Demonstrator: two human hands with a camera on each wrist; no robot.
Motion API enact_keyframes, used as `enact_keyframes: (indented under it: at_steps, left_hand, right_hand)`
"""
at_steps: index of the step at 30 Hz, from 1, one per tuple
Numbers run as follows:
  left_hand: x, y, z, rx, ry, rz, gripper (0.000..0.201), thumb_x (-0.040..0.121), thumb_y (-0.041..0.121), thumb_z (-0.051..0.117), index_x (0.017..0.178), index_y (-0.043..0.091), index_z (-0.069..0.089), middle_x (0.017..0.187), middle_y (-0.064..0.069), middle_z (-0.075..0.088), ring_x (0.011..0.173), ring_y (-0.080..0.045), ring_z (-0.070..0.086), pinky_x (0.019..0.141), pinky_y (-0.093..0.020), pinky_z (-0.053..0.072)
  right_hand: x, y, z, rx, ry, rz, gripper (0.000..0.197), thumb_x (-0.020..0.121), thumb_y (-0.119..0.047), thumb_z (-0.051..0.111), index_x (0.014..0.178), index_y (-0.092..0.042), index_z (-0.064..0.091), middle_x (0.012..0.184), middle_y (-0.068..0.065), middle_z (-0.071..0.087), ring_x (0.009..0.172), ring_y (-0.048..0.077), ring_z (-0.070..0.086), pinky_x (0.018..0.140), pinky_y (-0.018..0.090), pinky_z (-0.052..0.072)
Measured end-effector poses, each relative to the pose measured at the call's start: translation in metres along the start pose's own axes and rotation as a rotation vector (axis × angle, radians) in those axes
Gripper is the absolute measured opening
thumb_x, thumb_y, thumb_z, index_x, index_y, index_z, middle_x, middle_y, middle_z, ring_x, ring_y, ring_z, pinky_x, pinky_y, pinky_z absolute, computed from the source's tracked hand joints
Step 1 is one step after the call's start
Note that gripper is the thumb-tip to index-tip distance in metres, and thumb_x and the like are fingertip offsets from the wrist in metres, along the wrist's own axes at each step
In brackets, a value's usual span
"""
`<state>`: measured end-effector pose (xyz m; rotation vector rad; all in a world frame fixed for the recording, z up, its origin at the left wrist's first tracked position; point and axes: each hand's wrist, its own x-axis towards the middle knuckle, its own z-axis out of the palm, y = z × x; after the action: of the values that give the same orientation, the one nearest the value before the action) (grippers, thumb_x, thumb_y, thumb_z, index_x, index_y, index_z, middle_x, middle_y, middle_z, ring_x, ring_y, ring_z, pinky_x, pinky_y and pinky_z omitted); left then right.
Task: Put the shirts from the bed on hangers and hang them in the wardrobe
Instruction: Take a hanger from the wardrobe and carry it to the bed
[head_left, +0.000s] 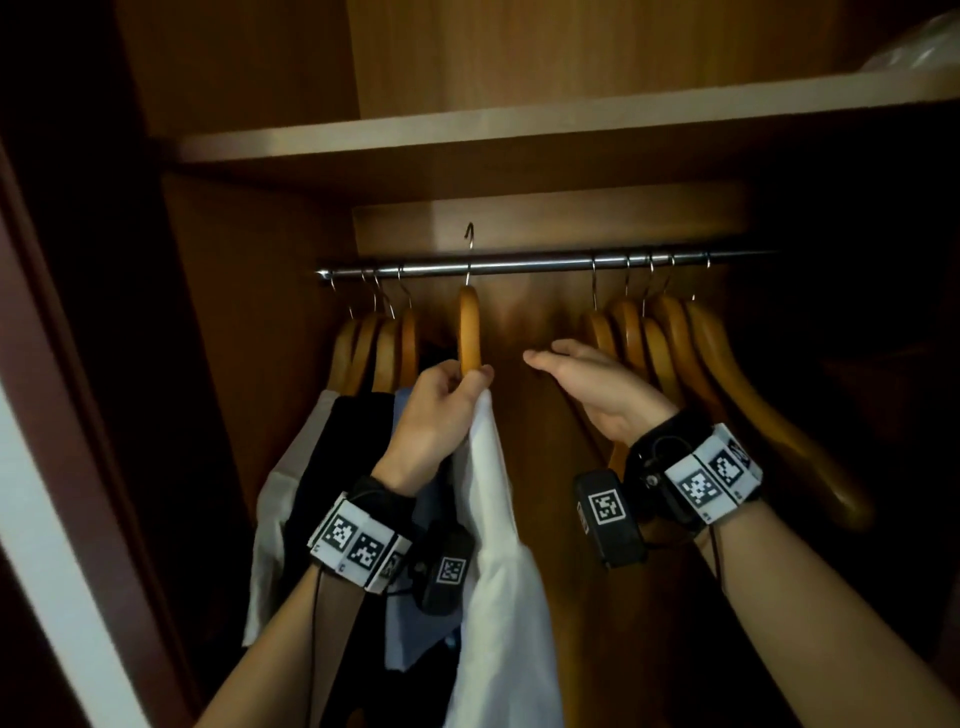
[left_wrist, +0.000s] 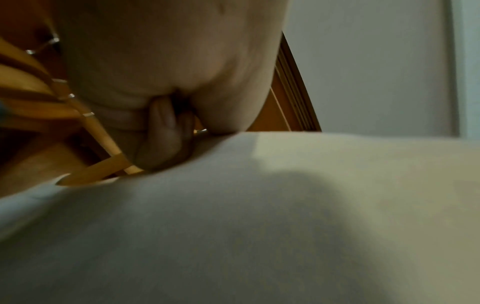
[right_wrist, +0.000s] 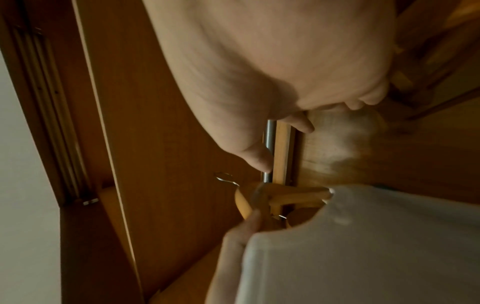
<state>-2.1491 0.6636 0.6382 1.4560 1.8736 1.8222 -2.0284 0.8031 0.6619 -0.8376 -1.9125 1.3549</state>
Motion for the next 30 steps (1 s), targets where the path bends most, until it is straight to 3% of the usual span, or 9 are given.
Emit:
enact_keyframes:
  at_steps: [3,7,9,12,15,20,23,26,30]
  left_hand:
    - [0.006,0.010,0.002,-0.049,-0.047,0.036,0.036,0.107,0.026,0.054,0.113,-0.007,0.067,0.088,-0.013,0.063,0.078,-0.016,0.059,0.068,-0.022,0.047]
    - [0.022,0.006,-0.001,-0.048,-0.034,0.040,0.043,0.105,0.037,0.054,0.109,-0.004,0.069,0.092,-0.030,0.066,0.079,-0.025,0.059,0.074,-0.039,0.045]
    - [0.028,-0.002,-0.003,-0.031,0.010,0.013,0.055,0.095,0.050,0.056,0.108,-0.001,0.070,0.100,-0.035,0.065,0.080,-0.028,0.062,0.072,-0.043,0.048]
    - [0.038,-0.020,-0.008,0.011,0.077,-0.056,0.056,0.084,0.058,0.053,0.106,0.009,0.071,0.100,-0.025,0.073,0.090,-0.032,0.072,0.084,-0.058,0.057]
    - [0.046,-0.031,-0.014,0.025,0.123,-0.116,0.041,0.094,0.048,0.054,0.107,0.014,0.072,0.101,-0.016,0.076,0.097,-0.032,0.072,0.092,-0.057,0.056]
    - [0.055,-0.046,-0.027,0.186,0.183,-0.144,0.031,0.107,0.031,0.052,0.104,0.008,0.072,0.085,-0.009,0.071,0.079,-0.025,0.066,0.063,-0.031,0.047]
    - [0.059,-0.051,-0.029,0.313,0.135,-0.190,0.035,0.107,0.036,0.051,0.101,0.008,0.071,0.080,-0.006,0.068,0.076,-0.024,0.064,0.066,-0.031,0.049]
    - [0.063,-0.050,-0.024,0.476,0.077,-0.208,0.040,0.108,0.037,0.049,0.099,0.005,0.070,0.078,-0.006,0.063,0.069,-0.022,0.058,0.055,-0.028,0.038]
    - [0.067,-0.050,-0.020,0.571,0.041,-0.198,0.041,0.108,0.033,0.048,0.096,0.002,0.071,0.083,-0.012,0.069,0.078,-0.028,0.066,0.056,-0.028,0.040]
  right_hand:
    - [0.008,-0.002,0.002,-0.006,0.008,-0.001,0.085,0.097,-0.052,0.069,0.165,-0.024,0.028,0.171,0.002,0.031,0.155,0.024,0.031,0.127,0.045,0.026]
    - [0.012,-0.005,-0.001,-0.024,-0.004,-0.014,0.080,0.100,-0.049,0.067,0.165,-0.022,0.030,0.170,0.003,0.032,0.154,0.024,0.032,0.121,0.039,0.026]
    - [0.014,-0.006,-0.003,-0.025,-0.018,-0.013,0.079,0.100,-0.049,0.066,0.165,-0.021,0.031,0.170,0.003,0.032,0.154,0.023,0.031,0.115,0.034,0.027]
    - [0.018,-0.005,-0.004,-0.022,-0.028,0.001,0.080,0.100,-0.049,0.067,0.165,-0.019,0.031,0.170,0.002,0.030,0.156,0.022,0.029,0.113,0.031,0.026]
    - [0.022,-0.004,-0.002,-0.034,-0.030,0.014,0.080,0.100,-0.050,0.066,0.165,-0.020,0.031,0.171,0.002,0.029,0.156,0.022,0.028,0.120,0.035,0.024]
    - [0.027,-0.002,0.002,-0.049,-0.049,0.034,0.081,0.101,-0.052,0.064,0.166,-0.021,0.027,0.172,0.003,0.026,0.157,0.023,0.026,0.124,0.039,0.021]
    - [0.028,-0.001,0.000,-0.051,-0.037,0.037,0.079,0.102,-0.050,0.063,0.166,-0.021,0.027,0.172,0.003,0.026,0.157,0.024,0.026,0.124,0.039,0.022]
    - [0.030,0.001,-0.001,-0.055,-0.035,0.043,0.077,0.102,-0.049,0.063,0.165,-0.021,0.028,0.172,0.002,0.027,0.158,0.023,0.026,0.125,0.039,0.021]
    - [0.027,0.002,-0.003,-0.065,-0.030,0.035,0.077,0.102,-0.050,0.063,0.165,-0.022,0.028,0.172,0.003,0.027,0.157,0.024,0.027,0.126,0.042,0.022]
